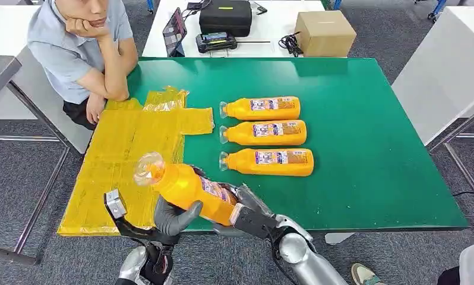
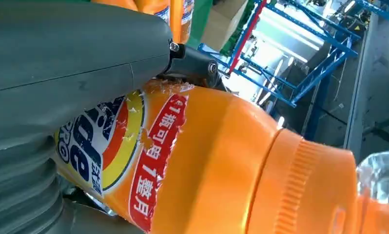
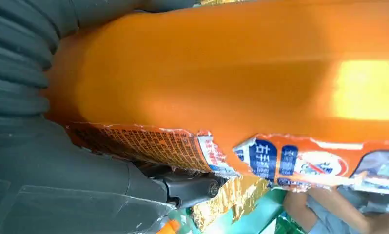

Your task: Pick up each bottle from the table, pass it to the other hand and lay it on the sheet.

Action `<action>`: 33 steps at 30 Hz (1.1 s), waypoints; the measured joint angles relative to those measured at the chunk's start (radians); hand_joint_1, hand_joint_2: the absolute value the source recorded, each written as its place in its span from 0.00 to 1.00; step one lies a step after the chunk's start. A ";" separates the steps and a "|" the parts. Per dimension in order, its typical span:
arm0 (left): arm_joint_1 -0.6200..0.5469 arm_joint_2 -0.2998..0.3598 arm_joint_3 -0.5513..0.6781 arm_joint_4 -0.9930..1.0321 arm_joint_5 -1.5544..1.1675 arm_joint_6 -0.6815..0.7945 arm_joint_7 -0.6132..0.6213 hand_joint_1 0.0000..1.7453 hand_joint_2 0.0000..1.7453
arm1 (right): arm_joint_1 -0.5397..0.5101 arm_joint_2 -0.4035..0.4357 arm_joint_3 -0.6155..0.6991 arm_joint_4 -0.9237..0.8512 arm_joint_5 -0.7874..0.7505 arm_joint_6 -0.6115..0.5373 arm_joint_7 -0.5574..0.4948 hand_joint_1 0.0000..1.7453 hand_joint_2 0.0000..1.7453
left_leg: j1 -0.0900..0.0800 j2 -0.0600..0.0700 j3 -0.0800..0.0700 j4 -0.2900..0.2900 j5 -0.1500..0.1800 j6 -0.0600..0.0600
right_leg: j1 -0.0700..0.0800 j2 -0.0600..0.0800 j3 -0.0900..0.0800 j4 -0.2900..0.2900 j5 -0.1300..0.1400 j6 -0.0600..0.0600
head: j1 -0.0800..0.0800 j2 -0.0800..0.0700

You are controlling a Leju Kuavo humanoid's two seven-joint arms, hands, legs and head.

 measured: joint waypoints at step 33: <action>0.005 0.001 -0.043 -0.171 -0.649 0.397 0.007 1.00 1.00 | 0.088 0.034 -0.102 -0.030 0.153 -0.121 0.062 0.00 0.00 | 0.000 0.000 0.000 0.000 0.000 0.000 | 0.000 0.000 0.000 0.000 0.000 0.000 | 0.000 0.000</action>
